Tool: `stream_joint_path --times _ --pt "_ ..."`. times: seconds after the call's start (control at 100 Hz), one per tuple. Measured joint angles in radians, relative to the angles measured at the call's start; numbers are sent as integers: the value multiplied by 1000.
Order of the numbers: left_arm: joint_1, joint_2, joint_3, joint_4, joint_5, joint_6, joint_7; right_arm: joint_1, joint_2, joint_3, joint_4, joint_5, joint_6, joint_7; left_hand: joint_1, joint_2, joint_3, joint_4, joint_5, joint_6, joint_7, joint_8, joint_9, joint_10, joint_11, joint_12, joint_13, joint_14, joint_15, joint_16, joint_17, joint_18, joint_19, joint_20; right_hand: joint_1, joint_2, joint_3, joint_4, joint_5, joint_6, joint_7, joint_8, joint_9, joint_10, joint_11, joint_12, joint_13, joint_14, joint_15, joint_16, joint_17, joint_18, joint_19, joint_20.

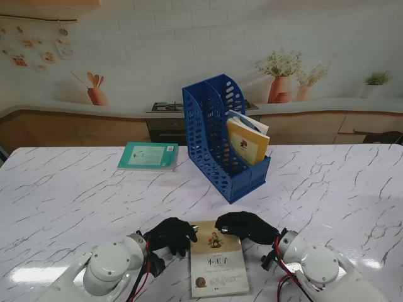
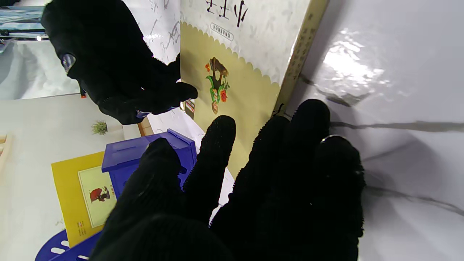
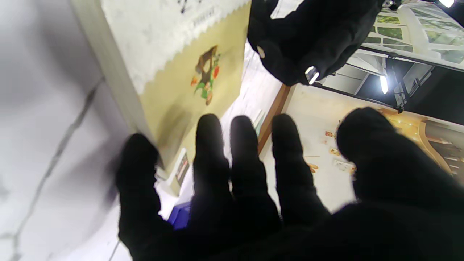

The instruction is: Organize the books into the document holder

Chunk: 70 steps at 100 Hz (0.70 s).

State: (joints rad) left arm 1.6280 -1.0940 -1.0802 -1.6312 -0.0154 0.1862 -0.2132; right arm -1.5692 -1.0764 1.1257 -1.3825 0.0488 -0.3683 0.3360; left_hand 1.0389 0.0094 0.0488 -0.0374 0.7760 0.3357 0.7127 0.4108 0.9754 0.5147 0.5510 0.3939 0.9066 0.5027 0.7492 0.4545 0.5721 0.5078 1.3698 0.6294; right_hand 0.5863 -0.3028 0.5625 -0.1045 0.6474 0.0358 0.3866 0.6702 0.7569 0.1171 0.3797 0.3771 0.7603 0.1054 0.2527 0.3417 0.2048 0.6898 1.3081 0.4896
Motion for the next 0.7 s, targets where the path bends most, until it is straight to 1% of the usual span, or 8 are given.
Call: stream_joint_path --times 0.12,0.14,0.15,0.16,0.21,0.29,0.56,0.7 --pt "-44 -3 45 37 -34 -32 1 -14 2 31 -8 -20 11 5 0 0 -1 0 0 0 -1 0 10 10 20 9 0 13 14 -9 4 15 0 -6 0 0 0 0 0 0 0 0 0 0 0 0 0 0 0 0 0 6 30 0" --pt "-50 -5 50 44 -39 -37 1 -16 3 36 -9 -23 13 5 0 0 -1 0 0 0 -1 0 11 -16 17 6 0 3 15 -10 4 11 0 -7 0 0 0 0 0 0 0 0 0 0 0 0 0 0 0 0 0 5 30 -1" --pt "-54 -6 53 48 -43 -39 1 -16 3 38 -10 -24 14 6 0 0 -1 0 0 1 -2 0 -1 -60 -4 -12 -4 -20 16 -16 -7 -15 0 -14 0 0 0 0 0 0 0 0 0 1 0 0 0 0 0 0 3 -7 22 -17" --pt "-57 -7 56 51 -46 -41 0 -17 4 40 -11 -26 15 6 0 0 -2 0 0 1 -2 0 -10 -70 -29 -14 -16 -23 16 -19 -9 -32 -14 -20 0 0 1 0 0 1 0 0 0 1 0 0 0 0 0 0 4 -29 17 -25" --pt "-71 -15 71 66 -58 -51 0 -22 4 45 -16 -27 26 10 0 0 -3 0 0 1 -2 0 -8 -80 -43 -29 -1 -30 48 -4 6 -38 -14 -22 0 0 1 0 0 4 0 0 0 2 0 0 0 1 0 -1 -3 -178 -11 -42" --pt "-83 -28 84 78 -61 -59 0 -29 4 55 -20 -16 44 14 0 0 -11 0 0 2 -2 0 -8 -87 -54 -38 1 -25 98 -10 -1 -34 -14 -23 0 0 2 0 0 11 0 0 0 3 0 0 0 1 0 -1 -9 -258 -13 -42" --pt "-87 -38 93 85 -63 -77 8 -56 3 88 -52 -83 51 -8 0 0 -13 0 0 2 -11 0 -10 -100 -55 -38 -7 -22 61 -13 -26 -26 -14 -24 0 11 1 0 0 11 0 0 -1 -1 0 0 0 -3 0 -1 -17 -280 -133 -44" --pt "-60 -39 58 54 -56 -77 2 -89 3 117 -106 -131 74 -27 -20 0 -14 0 -52 -1 -49 -1 -74 -126 -73 -38 -93 -27 -31 -15 -137 -36 -47 -16 0 9 -13 0 1 -12 2 0 -1 -11 10 0 0 -3 3 -1 -28 -270 -201 -65"
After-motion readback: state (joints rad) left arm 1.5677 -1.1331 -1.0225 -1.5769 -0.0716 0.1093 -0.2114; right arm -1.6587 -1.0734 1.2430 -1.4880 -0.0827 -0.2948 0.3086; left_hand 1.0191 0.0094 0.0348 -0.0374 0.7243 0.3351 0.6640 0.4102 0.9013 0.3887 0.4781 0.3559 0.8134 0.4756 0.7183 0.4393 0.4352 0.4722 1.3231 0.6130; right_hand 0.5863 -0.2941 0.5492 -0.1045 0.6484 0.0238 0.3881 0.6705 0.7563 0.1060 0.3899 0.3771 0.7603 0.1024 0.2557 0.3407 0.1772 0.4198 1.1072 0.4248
